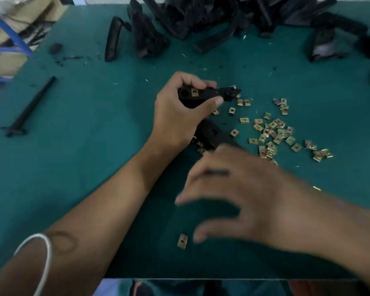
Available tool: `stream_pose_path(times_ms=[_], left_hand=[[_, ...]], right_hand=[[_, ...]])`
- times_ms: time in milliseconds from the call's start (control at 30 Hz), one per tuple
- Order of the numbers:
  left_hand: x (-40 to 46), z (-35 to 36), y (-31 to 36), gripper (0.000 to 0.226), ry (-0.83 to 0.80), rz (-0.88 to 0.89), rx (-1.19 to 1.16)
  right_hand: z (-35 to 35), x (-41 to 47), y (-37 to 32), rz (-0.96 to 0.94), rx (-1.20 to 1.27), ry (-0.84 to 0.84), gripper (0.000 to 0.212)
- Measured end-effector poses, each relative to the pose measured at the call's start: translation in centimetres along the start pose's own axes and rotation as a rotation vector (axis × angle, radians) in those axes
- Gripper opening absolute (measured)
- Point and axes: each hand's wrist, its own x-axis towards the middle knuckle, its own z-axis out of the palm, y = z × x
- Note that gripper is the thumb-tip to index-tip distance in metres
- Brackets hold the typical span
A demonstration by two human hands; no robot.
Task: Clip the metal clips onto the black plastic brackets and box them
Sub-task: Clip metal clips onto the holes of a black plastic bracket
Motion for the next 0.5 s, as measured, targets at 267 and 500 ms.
stream_pose_path(times_ms=[267,500], left_hand=[[-0.2,-0.1,0.3,0.035,-0.047,-0.03,-0.057],[-0.1,-0.1,0.3,0.04,-0.062,0.031,-0.025]], right_hand=[[4.5,-1.0,-2.0,0.019,0.053,-0.019,0.017],[-6.5,1.6,4.9,0.35,0.856,0.488,0.022]])
